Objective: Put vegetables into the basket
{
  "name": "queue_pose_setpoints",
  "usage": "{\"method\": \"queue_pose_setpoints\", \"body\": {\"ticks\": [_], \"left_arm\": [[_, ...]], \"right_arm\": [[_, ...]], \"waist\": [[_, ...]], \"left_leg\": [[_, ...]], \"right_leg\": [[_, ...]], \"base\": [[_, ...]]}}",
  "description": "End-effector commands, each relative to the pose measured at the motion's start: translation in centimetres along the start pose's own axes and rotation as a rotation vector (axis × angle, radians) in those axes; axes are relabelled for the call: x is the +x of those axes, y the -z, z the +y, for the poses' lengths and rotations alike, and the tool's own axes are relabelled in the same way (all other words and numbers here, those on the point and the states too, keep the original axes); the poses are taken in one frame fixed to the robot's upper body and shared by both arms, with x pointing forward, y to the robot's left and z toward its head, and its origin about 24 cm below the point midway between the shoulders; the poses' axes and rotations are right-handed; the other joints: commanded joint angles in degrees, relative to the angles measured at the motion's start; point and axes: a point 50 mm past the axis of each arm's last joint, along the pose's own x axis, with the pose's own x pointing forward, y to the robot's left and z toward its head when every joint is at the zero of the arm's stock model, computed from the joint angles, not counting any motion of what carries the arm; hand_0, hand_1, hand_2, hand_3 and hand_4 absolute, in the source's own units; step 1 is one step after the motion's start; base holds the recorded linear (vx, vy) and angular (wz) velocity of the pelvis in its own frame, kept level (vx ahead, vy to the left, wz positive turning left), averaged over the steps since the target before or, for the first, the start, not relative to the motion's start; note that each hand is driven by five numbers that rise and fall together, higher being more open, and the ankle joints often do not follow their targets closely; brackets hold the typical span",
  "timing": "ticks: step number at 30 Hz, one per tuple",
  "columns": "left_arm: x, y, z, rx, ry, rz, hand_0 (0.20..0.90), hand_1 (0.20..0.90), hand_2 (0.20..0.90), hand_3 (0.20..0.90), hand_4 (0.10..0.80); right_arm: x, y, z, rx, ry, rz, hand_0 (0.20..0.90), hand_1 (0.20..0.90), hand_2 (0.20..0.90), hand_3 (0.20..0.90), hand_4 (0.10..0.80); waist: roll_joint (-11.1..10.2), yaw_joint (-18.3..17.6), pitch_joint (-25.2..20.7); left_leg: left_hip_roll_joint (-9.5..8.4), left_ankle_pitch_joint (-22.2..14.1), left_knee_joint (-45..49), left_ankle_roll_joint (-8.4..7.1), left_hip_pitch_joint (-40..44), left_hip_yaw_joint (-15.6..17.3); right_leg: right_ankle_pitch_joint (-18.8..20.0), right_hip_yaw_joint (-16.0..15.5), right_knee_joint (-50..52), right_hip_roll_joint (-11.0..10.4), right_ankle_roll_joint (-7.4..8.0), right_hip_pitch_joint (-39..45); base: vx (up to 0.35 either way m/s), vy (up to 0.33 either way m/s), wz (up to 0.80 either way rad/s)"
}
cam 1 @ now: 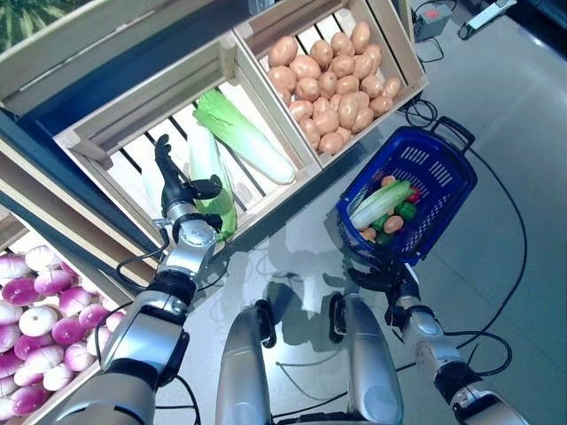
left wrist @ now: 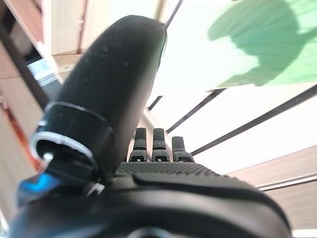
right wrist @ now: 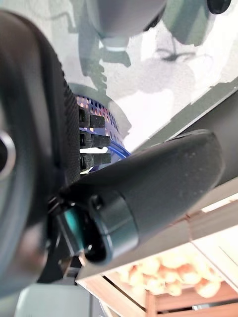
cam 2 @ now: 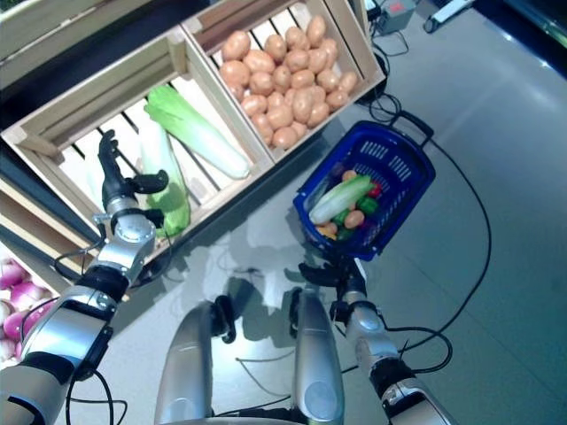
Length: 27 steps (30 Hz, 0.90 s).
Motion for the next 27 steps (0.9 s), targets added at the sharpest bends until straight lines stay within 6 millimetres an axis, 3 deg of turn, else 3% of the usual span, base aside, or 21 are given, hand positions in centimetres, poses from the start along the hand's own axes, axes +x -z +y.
{"method": "queue_pose_setpoints", "body": {"ticks": [1, 9, 19, 27], "left_arm": [[2.4, -3.7, 2.6, -0.056, -0.100, -0.119, 0.900, 0.900, 0.900, 0.900, 0.800], [4.2, -5.0, 4.7, -0.116, -0.174, -0.063, 0.900, 0.900, 0.900, 0.900, 0.800], [5.4, -7.2, 4.7, -0.193, -0.042, -0.052, 0.900, 0.900, 0.900, 0.900, 0.800], [5.7, -5.5, 5.0, -0.167, 0.019, 0.066, 0.900, 0.900, 0.900, 0.900, 0.800]], "right_arm": [[0.0, -2.5, -0.4, 0.016, 0.007, -0.119, 0.900, 0.900, 0.900, 0.900, 0.800], [0.9, -4.3, -1.4, 0.011, 0.035, -0.153, 0.900, 0.900, 0.900, 0.900, 0.800], [1.5, -6.8, -2.7, 0.026, 0.089, -0.201, 0.900, 0.900, 0.900, 0.900, 0.800], [1.5, -7.3, -3.7, 0.000, 0.077, -0.207, 0.900, 0.900, 0.900, 0.900, 0.800]], "waist": [[1.1, -1.1, -3.9], [1.1, -1.6, -2.7], [0.5, -1.8, -0.2], [0.3, -2.3, 0.5]], "left_leg": [[4.91, -4.9, 0.9, -6.18, 0.8, -4.5], [5.74, -6.4, 5.9, -6.65, -5.1, -5.4], [6.44, -7.7, 13.0, -6.26, -14.3, -7.3], [7.02, -8.6, 16.5, -5.61, -19.0, -7.6]], "right_leg": [[-0.9, 3.5, 0.3, -4.4, 2.28, 1.7], [-1.8, 4.1, 4.2, -4.6, 2.23, -4.3], [-2.3, 4.8, 10.2, -4.4, 2.15, -13.2], [-2.7, 4.7, 13.4, -4.5, 1.90, -17.6]], "base": [[-0.033, 0.038, 0.01], [-0.014, 0.026, -0.03], [-0.045, 0.011, -0.01], [-0.025, 0.036, -0.03]]}}
